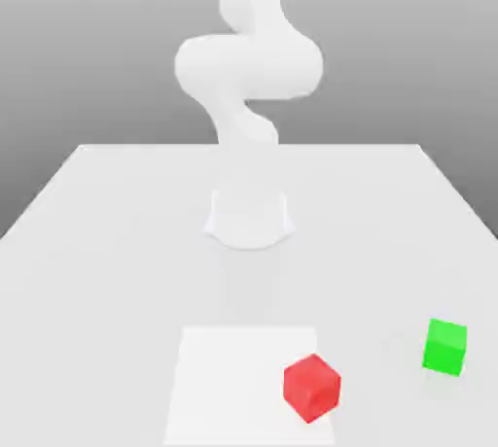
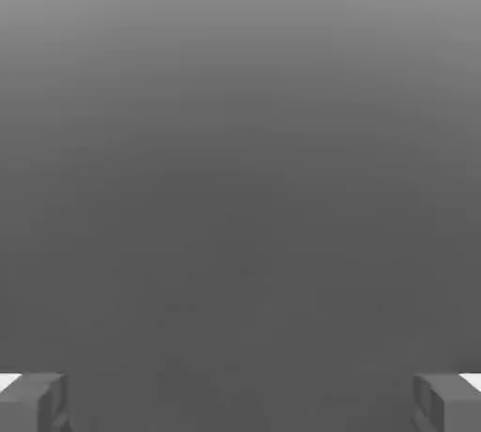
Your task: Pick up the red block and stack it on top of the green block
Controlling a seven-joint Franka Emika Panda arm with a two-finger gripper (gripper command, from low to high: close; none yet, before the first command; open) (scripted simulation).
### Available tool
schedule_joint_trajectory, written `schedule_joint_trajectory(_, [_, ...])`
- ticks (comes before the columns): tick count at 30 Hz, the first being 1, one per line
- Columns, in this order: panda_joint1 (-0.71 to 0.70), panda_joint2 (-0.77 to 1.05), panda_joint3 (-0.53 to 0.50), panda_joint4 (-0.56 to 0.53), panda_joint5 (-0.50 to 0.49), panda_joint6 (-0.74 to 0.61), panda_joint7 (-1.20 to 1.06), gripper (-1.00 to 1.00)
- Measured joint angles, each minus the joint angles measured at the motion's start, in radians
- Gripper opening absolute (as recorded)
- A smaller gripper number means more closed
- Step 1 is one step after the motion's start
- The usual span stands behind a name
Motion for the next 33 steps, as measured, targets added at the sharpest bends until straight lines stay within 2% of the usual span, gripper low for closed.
schedule_joint_trajectory(15, [0.132,0.551,-0.023,-0.164,0.048,0.246,-0.289,0.0])
schedule_joint_trajectory(22, [0.166,0.803,-0.008,-0.24,0.014,0.36,-0.382,0.0])
schedule_joint_trajectory(28, [0.163,1.019,-0.002,-0.229,0.007,0.526,-0.399,0.0])
schedule_joint_trajectory(29, [0.162,1.041,-0.001,-0.226,0.008,0.545,-0.4,-1.0])
schedule_joint_trajectory(33, [0.163,1.041,0.0,-0.226,0.007,0.543,-0.399,-1.0])
